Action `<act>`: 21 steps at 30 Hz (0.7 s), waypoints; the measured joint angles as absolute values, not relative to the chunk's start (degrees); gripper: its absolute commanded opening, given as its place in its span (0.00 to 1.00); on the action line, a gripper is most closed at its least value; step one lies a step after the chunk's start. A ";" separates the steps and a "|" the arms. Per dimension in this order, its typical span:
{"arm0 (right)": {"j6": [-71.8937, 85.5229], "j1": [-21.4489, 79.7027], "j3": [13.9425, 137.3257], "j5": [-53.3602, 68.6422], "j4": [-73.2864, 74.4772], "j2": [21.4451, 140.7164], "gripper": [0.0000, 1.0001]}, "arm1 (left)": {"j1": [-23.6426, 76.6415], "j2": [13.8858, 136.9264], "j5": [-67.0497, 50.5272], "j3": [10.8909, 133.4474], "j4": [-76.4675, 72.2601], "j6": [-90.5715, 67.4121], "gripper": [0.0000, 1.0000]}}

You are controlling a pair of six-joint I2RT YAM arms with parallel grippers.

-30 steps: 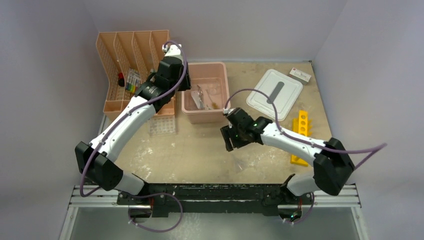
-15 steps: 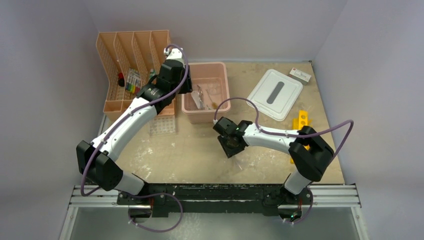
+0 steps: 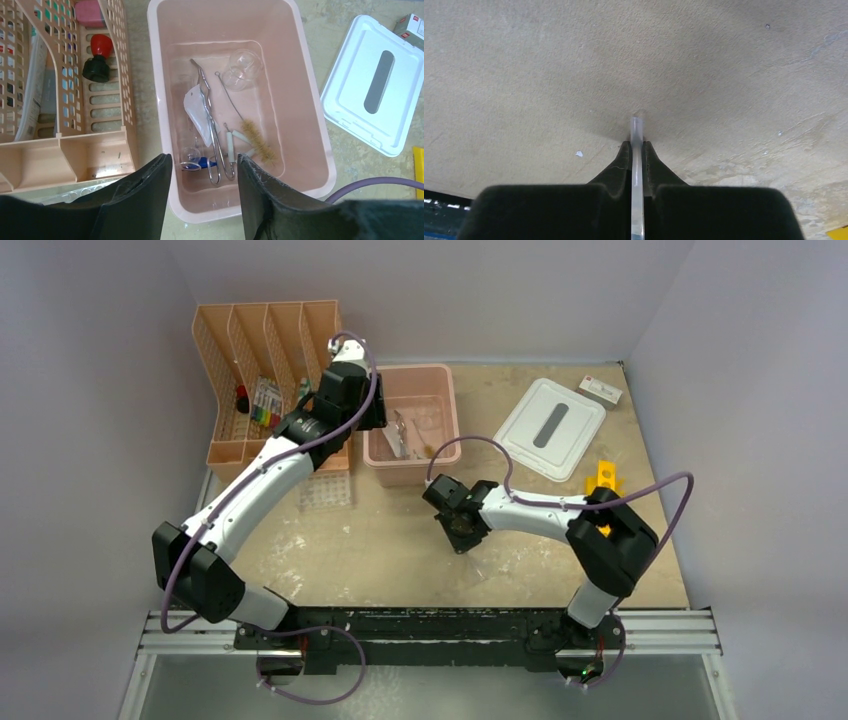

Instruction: Organize the chemistry lab equipment

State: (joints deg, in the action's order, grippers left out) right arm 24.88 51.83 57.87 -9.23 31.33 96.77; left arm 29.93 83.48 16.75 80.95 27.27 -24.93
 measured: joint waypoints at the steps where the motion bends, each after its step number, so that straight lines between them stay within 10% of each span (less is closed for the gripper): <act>1: 24.88 51.86 57.87 -9.15 31.33 96.49 0.00 | 29.93 83.33 16.73 80.71 27.29 -24.93 0.52; 21: 21.15 47.24 79.26 -5.21 24.82 77.21 0.00 | 29.93 79.05 18.28 78.91 26.22 -24.47 0.54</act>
